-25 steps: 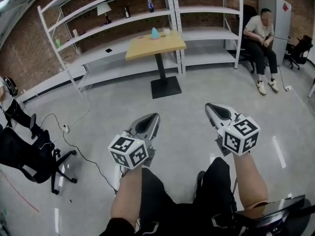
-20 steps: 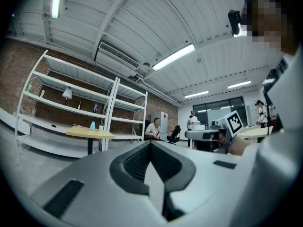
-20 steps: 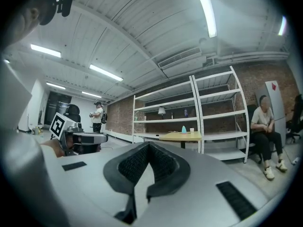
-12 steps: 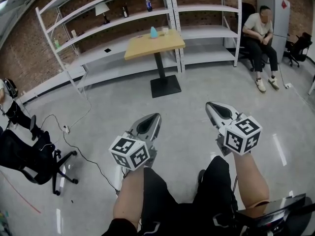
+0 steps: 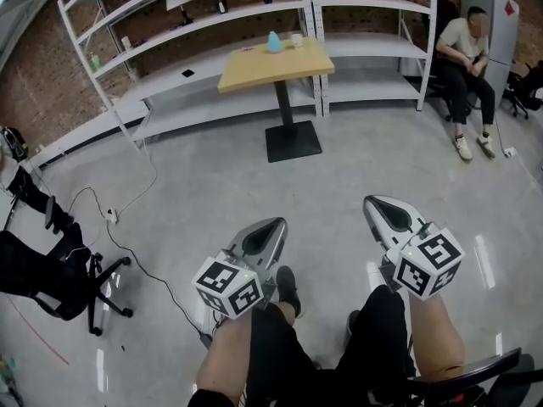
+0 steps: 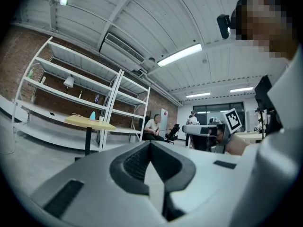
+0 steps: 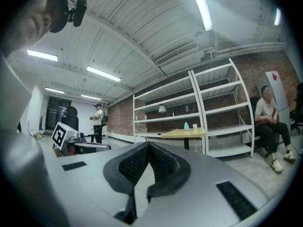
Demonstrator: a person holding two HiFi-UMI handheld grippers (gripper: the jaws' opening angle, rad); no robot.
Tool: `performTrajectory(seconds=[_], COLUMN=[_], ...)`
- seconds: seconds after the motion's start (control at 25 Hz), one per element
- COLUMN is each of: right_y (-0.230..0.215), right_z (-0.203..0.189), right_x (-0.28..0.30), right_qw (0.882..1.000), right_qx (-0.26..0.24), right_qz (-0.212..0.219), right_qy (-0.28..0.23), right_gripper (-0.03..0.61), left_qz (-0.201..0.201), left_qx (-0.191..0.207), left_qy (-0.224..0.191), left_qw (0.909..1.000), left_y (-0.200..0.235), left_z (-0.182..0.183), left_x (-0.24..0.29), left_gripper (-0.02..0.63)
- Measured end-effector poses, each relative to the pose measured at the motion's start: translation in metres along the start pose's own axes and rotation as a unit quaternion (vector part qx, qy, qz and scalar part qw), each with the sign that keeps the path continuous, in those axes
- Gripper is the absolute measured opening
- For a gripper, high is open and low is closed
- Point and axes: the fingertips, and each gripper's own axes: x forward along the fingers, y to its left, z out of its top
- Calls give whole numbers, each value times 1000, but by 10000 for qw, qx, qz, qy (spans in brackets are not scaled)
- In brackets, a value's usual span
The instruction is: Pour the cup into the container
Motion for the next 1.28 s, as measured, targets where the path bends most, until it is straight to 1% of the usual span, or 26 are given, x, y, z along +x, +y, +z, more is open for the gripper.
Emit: performTrajectory(seconds=[0.2, 0.36, 0.52, 0.64, 0.8, 0.92, 1.04, 1.12, 1.28], right_y=[-14, -29, -31, -49, -78, -92, -106, -115, -121], right_z=[7, 18, 23, 19, -3, -7, -13, -9, -2], right_x=[31, 48, 79, 103, 138, 161, 173, 184, 214], right_qw=[10000, 9999, 9997, 9998, 9999, 9999, 9998, 9998, 9998], right_qx=[-56, -91, -232, -166, 6, 71, 118, 130, 22], right_qz=[6, -33, 9, 38, 1, 48, 93, 85, 206], right_qy=[-34, -89, -38, -44, 121, 70, 139, 87, 10], right_gripper=[-8, -6, -7, -7, -7, -8, -6, -7, -8], left_qz=[-54, -65, -125, -139, -131, -70, -87, -64, -5], left_qx=[188, 195, 171, 201, 62, 22, 129, 185, 144], left_qy=[-77, -173, -188, -136, 17, 76, 126, 127, 111], left_qw=[9998, 9996, 9996, 9996, 9999, 9999, 9998, 9997, 9998], left_y=[18, 30, 61, 86, 121, 145, 149, 157, 185], left_z=[18, 26, 32, 36, 27, 27, 28, 31, 29], left_x=[16, 24, 38, 66, 104, 125, 137, 140, 152], left_gripper=[2, 2, 2, 2, 2, 2, 2, 2, 2])
